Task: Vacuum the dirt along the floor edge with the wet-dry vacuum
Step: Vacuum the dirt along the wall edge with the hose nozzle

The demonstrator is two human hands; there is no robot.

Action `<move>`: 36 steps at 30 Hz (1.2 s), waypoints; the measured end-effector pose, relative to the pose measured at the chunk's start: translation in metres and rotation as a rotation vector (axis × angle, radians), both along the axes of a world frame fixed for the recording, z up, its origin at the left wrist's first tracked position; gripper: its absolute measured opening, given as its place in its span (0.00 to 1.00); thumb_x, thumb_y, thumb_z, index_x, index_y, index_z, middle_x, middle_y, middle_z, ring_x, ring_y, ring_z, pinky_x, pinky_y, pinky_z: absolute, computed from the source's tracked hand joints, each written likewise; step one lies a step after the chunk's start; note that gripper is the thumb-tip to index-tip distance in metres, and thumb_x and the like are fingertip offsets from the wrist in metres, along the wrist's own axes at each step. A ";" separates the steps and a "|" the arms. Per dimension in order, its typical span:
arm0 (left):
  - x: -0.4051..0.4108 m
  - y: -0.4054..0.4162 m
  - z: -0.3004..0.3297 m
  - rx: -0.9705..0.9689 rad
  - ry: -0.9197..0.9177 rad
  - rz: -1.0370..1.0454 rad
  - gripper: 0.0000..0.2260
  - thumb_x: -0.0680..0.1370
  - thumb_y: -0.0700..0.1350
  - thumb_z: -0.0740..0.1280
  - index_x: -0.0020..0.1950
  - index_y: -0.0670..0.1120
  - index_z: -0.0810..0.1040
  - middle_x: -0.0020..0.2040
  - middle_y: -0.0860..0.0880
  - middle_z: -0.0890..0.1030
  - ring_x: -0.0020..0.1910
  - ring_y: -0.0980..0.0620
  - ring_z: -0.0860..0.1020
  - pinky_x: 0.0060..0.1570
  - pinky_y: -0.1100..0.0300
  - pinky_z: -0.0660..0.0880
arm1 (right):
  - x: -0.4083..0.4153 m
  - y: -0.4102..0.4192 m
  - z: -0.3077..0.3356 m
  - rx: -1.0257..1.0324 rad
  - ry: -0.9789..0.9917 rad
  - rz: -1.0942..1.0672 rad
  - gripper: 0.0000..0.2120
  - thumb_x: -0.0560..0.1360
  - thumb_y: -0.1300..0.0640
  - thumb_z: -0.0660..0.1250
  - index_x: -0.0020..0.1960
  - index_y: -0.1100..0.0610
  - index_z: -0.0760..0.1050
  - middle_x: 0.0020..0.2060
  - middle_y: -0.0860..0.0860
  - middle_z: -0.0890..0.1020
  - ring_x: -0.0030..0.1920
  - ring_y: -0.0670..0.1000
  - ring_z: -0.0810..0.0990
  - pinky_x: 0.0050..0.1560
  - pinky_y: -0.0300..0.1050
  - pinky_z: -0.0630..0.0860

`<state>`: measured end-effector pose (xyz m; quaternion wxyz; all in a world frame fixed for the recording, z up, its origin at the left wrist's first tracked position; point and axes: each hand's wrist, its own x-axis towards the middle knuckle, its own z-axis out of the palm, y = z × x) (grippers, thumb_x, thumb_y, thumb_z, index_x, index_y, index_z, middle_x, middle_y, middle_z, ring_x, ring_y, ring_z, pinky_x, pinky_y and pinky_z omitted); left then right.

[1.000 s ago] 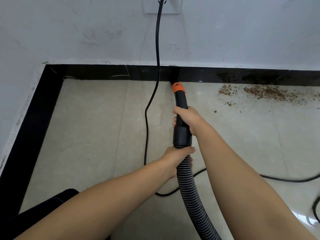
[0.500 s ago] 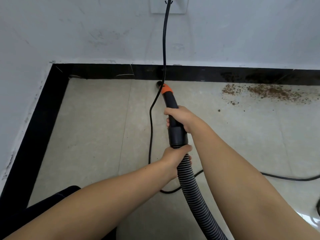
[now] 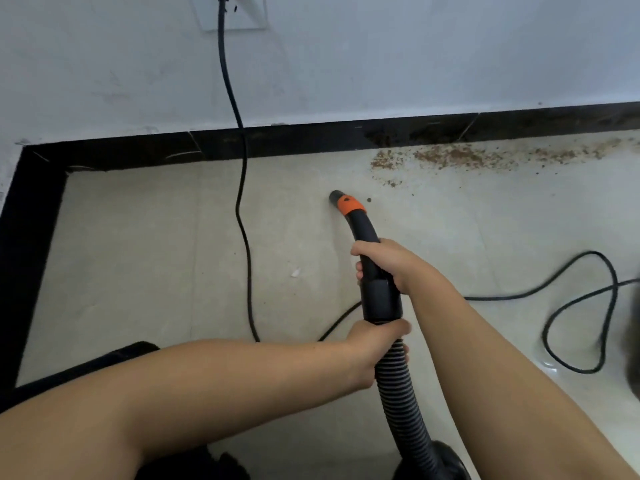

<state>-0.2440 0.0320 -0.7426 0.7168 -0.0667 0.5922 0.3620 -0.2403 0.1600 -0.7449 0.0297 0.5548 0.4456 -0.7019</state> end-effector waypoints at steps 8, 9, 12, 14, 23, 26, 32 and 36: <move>0.042 0.005 -0.003 0.018 0.045 -0.073 0.10 0.73 0.40 0.70 0.52 0.40 0.74 0.35 0.44 0.78 0.31 0.50 0.77 0.32 0.60 0.76 | 0.056 0.004 -0.006 0.033 -0.031 -0.177 0.07 0.74 0.61 0.66 0.48 0.60 0.69 0.29 0.54 0.75 0.27 0.52 0.74 0.39 0.48 0.75; 0.041 0.006 -0.002 0.021 0.053 -0.076 0.10 0.73 0.40 0.70 0.52 0.40 0.74 0.35 0.44 0.78 0.31 0.50 0.77 0.32 0.60 0.76 | 0.056 0.005 -0.006 0.039 -0.029 -0.189 0.07 0.74 0.62 0.66 0.48 0.59 0.68 0.29 0.54 0.75 0.27 0.52 0.74 0.38 0.48 0.75; 0.033 0.007 -0.002 0.015 0.065 -0.054 0.10 0.74 0.40 0.69 0.53 0.39 0.74 0.35 0.44 0.78 0.31 0.49 0.77 0.33 0.59 0.76 | 0.044 0.005 -0.003 0.042 -0.012 -0.157 0.06 0.74 0.62 0.66 0.48 0.59 0.68 0.29 0.54 0.75 0.26 0.52 0.74 0.35 0.46 0.75; 0.028 0.007 -0.004 0.009 0.070 -0.037 0.10 0.74 0.40 0.69 0.53 0.39 0.74 0.35 0.44 0.78 0.31 0.49 0.77 0.33 0.59 0.76 | 0.034 0.004 -0.001 0.043 0.011 -0.121 0.06 0.74 0.62 0.65 0.46 0.59 0.68 0.29 0.54 0.75 0.26 0.52 0.74 0.35 0.45 0.75; 0.062 0.014 -0.002 0.041 0.013 -0.170 0.10 0.73 0.39 0.70 0.52 0.40 0.75 0.35 0.45 0.78 0.31 0.50 0.77 0.36 0.59 0.77 | 0.089 0.013 -0.001 0.047 -0.074 -0.263 0.06 0.74 0.62 0.66 0.48 0.60 0.69 0.30 0.55 0.76 0.27 0.52 0.75 0.38 0.47 0.76; 0.065 0.033 -0.005 0.074 0.037 -0.174 0.07 0.73 0.39 0.71 0.47 0.42 0.75 0.35 0.45 0.77 0.31 0.51 0.76 0.38 0.59 0.75 | 0.098 0.029 -0.003 0.081 -0.077 -0.374 0.05 0.74 0.63 0.65 0.47 0.60 0.68 0.29 0.55 0.75 0.26 0.52 0.74 0.34 0.46 0.76; 0.041 0.042 -0.018 0.033 0.041 -0.062 0.07 0.74 0.39 0.70 0.49 0.40 0.75 0.35 0.45 0.77 0.31 0.50 0.76 0.34 0.59 0.75 | 0.052 0.037 -0.006 0.087 -0.025 -0.229 0.06 0.74 0.63 0.65 0.46 0.60 0.67 0.29 0.55 0.74 0.25 0.52 0.74 0.34 0.45 0.75; 0.029 0.039 -0.023 0.023 0.025 -0.041 0.08 0.73 0.39 0.70 0.49 0.40 0.75 0.34 0.45 0.77 0.30 0.50 0.76 0.33 0.59 0.75 | 0.037 0.034 -0.007 0.082 -0.010 -0.190 0.05 0.74 0.63 0.65 0.45 0.59 0.67 0.30 0.55 0.74 0.26 0.52 0.74 0.33 0.44 0.75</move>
